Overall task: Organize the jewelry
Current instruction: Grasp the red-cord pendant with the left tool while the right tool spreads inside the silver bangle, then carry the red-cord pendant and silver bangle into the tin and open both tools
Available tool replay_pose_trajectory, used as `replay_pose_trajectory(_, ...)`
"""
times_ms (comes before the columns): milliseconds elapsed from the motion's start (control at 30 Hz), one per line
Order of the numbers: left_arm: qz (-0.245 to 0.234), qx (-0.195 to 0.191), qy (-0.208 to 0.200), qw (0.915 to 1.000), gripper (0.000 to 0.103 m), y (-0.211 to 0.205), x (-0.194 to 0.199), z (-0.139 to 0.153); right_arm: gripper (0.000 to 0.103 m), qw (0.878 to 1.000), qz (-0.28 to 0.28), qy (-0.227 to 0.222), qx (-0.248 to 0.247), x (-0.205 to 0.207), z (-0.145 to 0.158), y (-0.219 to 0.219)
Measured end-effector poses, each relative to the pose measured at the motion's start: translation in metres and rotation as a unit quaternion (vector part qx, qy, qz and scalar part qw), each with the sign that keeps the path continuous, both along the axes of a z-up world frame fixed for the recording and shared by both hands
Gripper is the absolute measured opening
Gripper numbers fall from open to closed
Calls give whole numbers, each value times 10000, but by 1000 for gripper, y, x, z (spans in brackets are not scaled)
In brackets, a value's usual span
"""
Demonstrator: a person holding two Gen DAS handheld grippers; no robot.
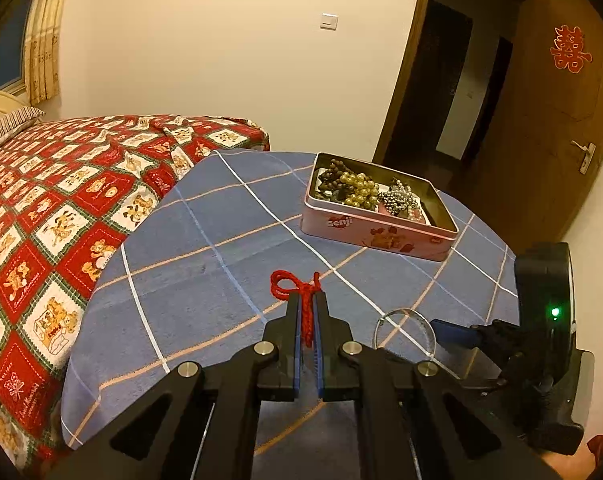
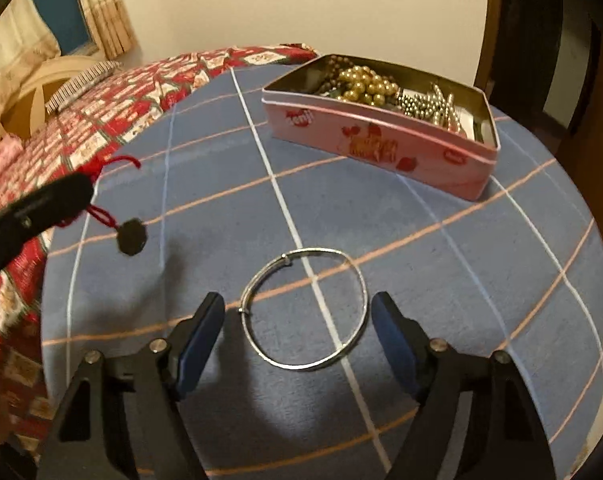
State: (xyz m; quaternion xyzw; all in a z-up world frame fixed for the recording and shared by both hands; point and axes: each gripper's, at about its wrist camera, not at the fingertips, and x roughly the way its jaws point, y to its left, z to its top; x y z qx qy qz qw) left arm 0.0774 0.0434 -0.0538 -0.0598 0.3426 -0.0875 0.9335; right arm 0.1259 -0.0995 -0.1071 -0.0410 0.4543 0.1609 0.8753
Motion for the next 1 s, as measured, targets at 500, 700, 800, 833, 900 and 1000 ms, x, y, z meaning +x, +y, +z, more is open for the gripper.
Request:
replay_pose_trajectory(500,52,3,1,10000,4,1,2,0,78,9966,-208,152,786,-3,13,-35)
replay_pose_trajectory(700,86,-10,32,10000,4,3,4,-2,77,9992,253,111,277,-9,4,-3)
replay_pose_trajectory(800,76,-14,36,10000,4,3,3,-1,67,9982,369,-119,-467,-12,-3,12)
replay_pose_trajectory(833,79,-13,31,10000,4,3,3,-1,67,9986,358,-63,-394,-11,-4,11)
replay_pose_trajectory(900,67,-20,14,10000,4,3,3,0,67,9988,326,-54,-353,-8,-5,6)
replay_pose_trajectory(1000,66,-43,-9,10000,4,2,2,1,66,9997,225,8,-124,-8,-3,-4)
